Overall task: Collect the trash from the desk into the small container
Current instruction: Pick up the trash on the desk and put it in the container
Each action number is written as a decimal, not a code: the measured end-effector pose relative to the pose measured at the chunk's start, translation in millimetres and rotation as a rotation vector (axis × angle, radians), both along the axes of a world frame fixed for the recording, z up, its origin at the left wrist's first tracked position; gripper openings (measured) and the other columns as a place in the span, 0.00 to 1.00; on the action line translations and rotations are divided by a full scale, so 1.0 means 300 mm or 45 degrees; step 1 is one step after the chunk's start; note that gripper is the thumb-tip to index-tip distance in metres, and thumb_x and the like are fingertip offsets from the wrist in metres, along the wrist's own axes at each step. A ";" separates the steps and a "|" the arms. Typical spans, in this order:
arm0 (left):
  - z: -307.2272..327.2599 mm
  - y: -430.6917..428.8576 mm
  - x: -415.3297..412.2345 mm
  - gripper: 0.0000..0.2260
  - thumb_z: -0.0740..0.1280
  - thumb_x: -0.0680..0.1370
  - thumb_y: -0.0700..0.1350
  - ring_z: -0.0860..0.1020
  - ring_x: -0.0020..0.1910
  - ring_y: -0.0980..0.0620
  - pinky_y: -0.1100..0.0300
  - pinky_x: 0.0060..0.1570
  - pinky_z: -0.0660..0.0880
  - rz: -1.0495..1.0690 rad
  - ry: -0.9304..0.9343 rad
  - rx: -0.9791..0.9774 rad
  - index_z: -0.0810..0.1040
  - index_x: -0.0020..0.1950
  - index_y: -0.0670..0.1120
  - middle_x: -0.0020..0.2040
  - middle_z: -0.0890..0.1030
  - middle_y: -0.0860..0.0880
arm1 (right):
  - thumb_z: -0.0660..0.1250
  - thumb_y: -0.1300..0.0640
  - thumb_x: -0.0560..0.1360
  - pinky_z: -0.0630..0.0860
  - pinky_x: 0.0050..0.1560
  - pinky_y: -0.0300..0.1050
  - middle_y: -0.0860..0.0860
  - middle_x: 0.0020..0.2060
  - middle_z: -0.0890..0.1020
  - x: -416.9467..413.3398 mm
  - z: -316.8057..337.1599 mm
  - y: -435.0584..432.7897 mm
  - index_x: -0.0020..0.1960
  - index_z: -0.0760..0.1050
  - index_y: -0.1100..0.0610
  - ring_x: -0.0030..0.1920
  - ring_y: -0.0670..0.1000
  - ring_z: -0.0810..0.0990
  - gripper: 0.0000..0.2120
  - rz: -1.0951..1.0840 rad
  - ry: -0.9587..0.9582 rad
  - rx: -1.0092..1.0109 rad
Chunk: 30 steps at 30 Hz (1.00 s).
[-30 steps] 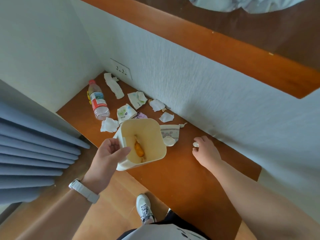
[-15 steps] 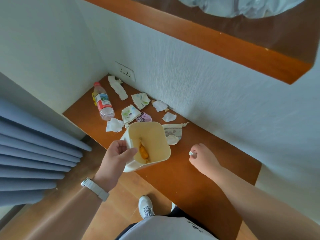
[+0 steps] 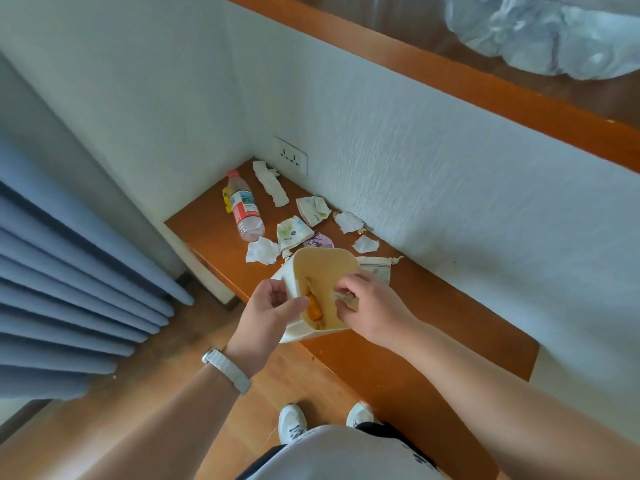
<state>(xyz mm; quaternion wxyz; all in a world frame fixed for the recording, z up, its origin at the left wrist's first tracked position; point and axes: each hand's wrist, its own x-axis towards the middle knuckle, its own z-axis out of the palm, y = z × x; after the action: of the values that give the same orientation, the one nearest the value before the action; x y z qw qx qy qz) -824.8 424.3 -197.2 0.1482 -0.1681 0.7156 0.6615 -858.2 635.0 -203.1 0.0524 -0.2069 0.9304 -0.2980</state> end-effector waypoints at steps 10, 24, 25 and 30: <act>-0.004 -0.054 -0.005 0.22 0.75 0.66 0.52 0.80 0.44 0.44 0.55 0.42 0.78 0.134 0.020 0.029 0.75 0.54 0.44 0.49 0.81 0.41 | 0.67 0.56 0.77 0.79 0.50 0.47 0.50 0.56 0.80 -0.075 0.004 0.019 0.60 0.78 0.59 0.53 0.50 0.79 0.13 0.116 0.154 0.047; -0.009 -0.050 -0.136 0.20 0.76 0.68 0.48 0.80 0.40 0.48 0.57 0.39 0.77 0.285 0.047 -0.006 0.75 0.55 0.42 0.44 0.81 0.46 | 0.59 0.52 0.79 0.77 0.56 0.52 0.50 0.70 0.70 -0.401 -0.333 0.395 0.72 0.67 0.49 0.63 0.55 0.74 0.22 -0.263 -0.317 0.575; -0.012 -0.039 -0.147 0.19 0.76 0.69 0.47 0.80 0.40 0.49 0.58 0.39 0.77 0.287 0.050 -0.004 0.75 0.55 0.42 0.44 0.81 0.46 | 0.59 0.53 0.78 0.76 0.57 0.53 0.49 0.71 0.69 -0.411 -0.351 0.402 0.73 0.66 0.49 0.64 0.55 0.73 0.23 -0.227 -0.321 0.610; -0.037 0.008 -0.180 0.20 0.77 0.68 0.47 0.81 0.42 0.47 0.55 0.42 0.78 0.276 0.030 0.014 0.76 0.55 0.43 0.45 0.81 0.46 | 0.60 0.54 0.78 0.75 0.57 0.52 0.49 0.68 0.71 -0.425 -0.409 0.433 0.68 0.71 0.52 0.65 0.55 0.72 0.19 -0.114 -0.260 0.721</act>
<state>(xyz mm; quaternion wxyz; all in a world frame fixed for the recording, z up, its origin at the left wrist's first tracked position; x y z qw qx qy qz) -878.7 426.8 -208.5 0.0683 -0.2356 0.6913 0.6796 -985.7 765.0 -325.8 0.1881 -0.1117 0.9746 -0.0480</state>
